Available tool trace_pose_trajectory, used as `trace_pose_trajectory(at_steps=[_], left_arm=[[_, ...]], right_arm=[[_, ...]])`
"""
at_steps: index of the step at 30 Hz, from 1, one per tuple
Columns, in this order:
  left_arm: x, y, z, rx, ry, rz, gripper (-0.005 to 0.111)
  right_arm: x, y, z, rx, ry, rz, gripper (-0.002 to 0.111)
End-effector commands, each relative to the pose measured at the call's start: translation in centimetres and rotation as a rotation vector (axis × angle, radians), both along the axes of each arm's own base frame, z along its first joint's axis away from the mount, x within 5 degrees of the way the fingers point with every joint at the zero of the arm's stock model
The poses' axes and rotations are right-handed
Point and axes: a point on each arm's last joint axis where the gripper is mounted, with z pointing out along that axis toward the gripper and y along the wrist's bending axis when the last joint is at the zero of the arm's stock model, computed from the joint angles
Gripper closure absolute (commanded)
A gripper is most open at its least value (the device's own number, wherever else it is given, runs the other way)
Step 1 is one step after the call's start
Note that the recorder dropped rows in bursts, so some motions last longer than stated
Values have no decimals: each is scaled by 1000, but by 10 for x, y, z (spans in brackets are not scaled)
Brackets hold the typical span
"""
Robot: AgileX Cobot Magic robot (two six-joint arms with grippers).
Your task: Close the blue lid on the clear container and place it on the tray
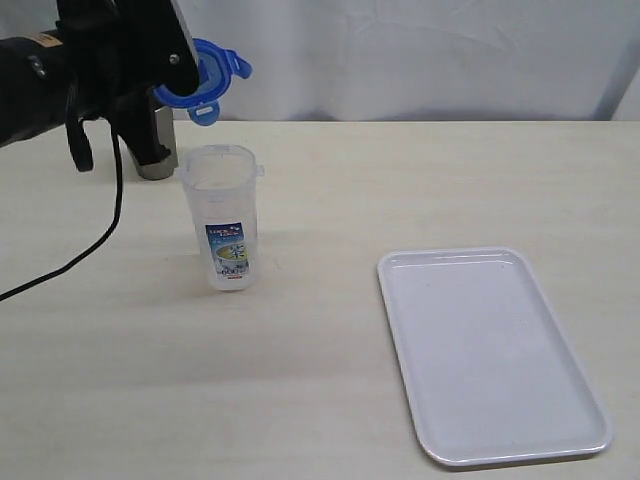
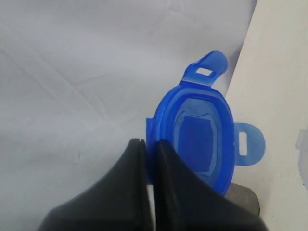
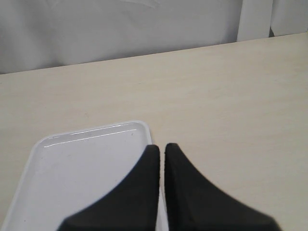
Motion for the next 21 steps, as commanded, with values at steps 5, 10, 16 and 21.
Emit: trace_pose_trajectory(at_steps=[5,10,16,21], left_arm=[[9,-5,-10,24,3,-5,107],[22,-18,-10,-43,71,-31,107],[18,-21,-16,-29,142,-76,107],[13,-24,-12,-62,161,-85,107]], right_arm=[[0,0,-1,-2,2,3,104],[0,0,-1,-2,2,3,104],[0,0,-1,-2,2,3,104],[0,0,-1,-2,2,3,104]])
